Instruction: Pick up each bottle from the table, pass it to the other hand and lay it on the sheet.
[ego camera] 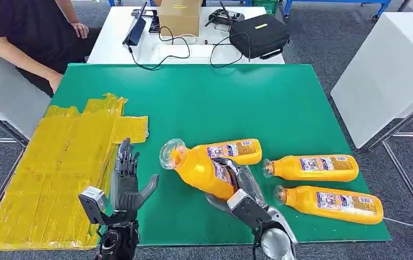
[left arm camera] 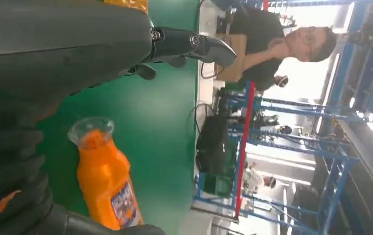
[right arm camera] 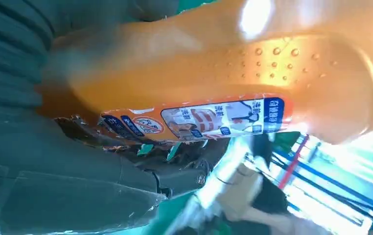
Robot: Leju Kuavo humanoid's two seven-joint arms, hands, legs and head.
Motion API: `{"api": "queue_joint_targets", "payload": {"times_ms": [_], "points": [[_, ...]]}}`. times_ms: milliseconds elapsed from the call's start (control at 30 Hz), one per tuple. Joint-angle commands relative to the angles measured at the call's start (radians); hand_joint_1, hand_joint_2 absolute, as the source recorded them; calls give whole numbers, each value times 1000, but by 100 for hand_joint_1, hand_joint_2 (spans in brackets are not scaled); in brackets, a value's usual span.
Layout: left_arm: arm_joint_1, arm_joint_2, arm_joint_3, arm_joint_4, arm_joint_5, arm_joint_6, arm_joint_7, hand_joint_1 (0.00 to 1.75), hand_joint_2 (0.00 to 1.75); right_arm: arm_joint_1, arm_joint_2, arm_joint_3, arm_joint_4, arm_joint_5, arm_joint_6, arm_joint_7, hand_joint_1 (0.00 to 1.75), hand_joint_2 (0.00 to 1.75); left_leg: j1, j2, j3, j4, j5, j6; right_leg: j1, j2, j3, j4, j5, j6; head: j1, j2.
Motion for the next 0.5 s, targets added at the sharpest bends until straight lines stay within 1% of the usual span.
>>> {"api": "queue_joint_targets", "payload": {"times_ms": [33, 67, 133, 167, 233, 300, 333, 367, 433, 467, 500], "points": [[-69, 20, -28, 129, 96, -95, 38, 0, 175, -176, 18, 29, 130, -22, -82, 21, 175, 175, 0, 1, 1, 0, 0, 1, 0, 0, 1, 0, 0, -1, 0, 0], [-77, 26, -39, 150, 136, -135, 43, 0, 175, -216, 24, 35, 166, -30, -105, 27, 175, 175, -1, 1, 3, -1, 0, 2, 0, 1, 2, 0, 0, -3, 0, 0], [-87, 39, -62, 181, 190, -193, 47, 0, 175, -271, 31, 50, 236, -39, -140, 34, 175, 175, -1, 3, 1, -1, 0, 1, 0, 2, 0, 0, 1, -2, 0, 0], [-90, 45, -74, 197, 210, -224, 50, 0, 175, -300, 36, 56, 285, -31, -162, 43, 175, 175, -1, 2, 2, -1, 0, 1, -1, 2, 1, 0, 1, -3, 0, 0], [-99, 53, -86, 227, 238, -255, 50, 0, 175, -349, 45, 59, 380, -41, -190, 24, 175, 175, -1, 1, 1, -1, 1, 1, 0, 1, 1, -1, 1, -2, 0, 0], [-103, 55, -89, 237, 243, -255, 46, 0, 175, -362, 47, 60, 411, -45, -204, 11, 175, 175, -1, 2, 5, -3, 1, 1, 0, 2, 4, -2, 1, -4, 0, 0], [-103, 55, -89, 237, 243, -255, 46, 0, 175, -362, 47, 60, 411, -45, -204, 11, 175, 175, -1, 1, 1, -2, 1, 1, 0, 1, 1, -1, 1, -2, 0, 0], [-103, 55, -89, 237, 243, -255, 46, 0, 175, -362, 47, 60, 411, -45, -204, 11, 175, 175, -1, 1, 3, -2, 1, 1, 0, 1, 3, -1, 0, -3, 0, 0], [-104, 58, -90, 238, 244, -254, 45, 0, 175, -362, 43, 64, 415, -48, -208, 7, 175, 175, -1, 0, 1, -1, 1, 0, 0, 0, 1, -1, 0, -2, 0, 0], [-104, 58, -90, 238, 244, -254, 45, 0, 175, -362, 43, 64, 415, -48, -208, 7, 175, 175, -1, -1, 6, -3, 0, 1, 0, -1, 6, -1, -1, -5, 0, 0], [-104, 58, -90, 238, 244, -254, 45, 0, 175, -362, 43, 64, 415, -48, -208, 7, 175, 175, 0, 0, 1, -1, 1, 1, 0, 0, 2, 0, 0, -2, 0, 0]]}}
